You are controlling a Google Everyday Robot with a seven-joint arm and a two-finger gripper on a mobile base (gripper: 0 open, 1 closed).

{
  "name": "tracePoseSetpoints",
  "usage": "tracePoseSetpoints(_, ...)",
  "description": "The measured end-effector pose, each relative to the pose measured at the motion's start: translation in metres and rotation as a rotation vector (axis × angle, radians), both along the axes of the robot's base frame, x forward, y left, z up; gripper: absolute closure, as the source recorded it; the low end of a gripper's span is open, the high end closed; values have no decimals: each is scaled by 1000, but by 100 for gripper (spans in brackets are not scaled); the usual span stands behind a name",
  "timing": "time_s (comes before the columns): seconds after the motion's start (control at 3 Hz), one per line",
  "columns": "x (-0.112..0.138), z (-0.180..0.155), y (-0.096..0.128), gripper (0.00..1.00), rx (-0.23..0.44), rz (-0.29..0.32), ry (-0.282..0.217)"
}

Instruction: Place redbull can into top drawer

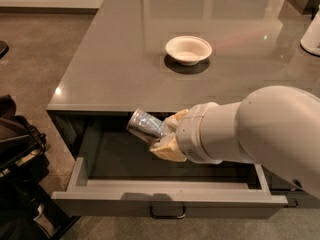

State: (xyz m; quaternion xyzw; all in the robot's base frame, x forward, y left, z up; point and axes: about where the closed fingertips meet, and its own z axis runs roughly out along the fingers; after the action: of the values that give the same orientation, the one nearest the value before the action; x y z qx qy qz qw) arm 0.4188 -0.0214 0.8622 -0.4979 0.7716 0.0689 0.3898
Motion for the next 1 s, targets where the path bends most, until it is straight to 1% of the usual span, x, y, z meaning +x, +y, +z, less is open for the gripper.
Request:
tracePoseSetpoints(0.33,3,-33,-13,100,39,-49,62)
tracePoseSetpoints(0.67,2,-70,-31,100,85,-117,107)
tracePoseSetpoints(1.0,5,-101,-47,100,128,-179,131)
